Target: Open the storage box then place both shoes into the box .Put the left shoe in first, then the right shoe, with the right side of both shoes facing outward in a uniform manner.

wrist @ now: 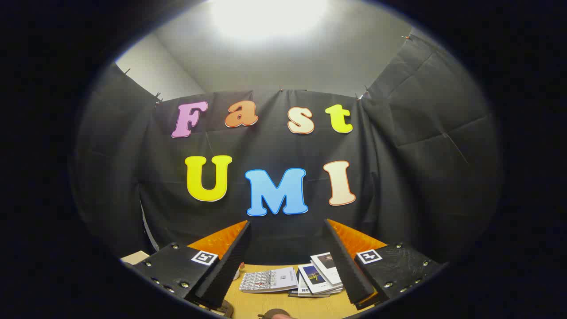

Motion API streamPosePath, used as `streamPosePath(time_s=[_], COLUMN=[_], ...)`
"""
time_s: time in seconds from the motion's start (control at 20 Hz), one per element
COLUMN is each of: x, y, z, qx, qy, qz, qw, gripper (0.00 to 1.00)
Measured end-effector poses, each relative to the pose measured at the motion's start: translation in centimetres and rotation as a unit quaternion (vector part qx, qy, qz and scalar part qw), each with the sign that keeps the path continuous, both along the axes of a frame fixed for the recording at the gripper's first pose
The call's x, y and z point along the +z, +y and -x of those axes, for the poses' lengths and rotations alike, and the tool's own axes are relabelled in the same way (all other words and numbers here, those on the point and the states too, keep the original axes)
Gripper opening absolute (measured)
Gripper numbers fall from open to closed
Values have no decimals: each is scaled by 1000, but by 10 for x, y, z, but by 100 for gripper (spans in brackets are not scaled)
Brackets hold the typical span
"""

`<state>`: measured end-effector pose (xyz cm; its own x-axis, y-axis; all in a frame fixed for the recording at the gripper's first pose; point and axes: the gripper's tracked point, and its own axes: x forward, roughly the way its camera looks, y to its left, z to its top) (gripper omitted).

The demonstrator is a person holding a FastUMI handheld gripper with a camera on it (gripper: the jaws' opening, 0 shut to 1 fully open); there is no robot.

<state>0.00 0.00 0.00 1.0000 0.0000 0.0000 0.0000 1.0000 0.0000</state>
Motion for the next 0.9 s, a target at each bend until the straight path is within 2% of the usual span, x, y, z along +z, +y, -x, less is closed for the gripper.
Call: streamPosePath(time_s=[0.65,0.9], x=[-16,-32], y=[6,23], z=[-13,-16], qx=[12,34], qy=[12,28], qz=[-7,-16], qw=[1000,999], gripper=[99,98])
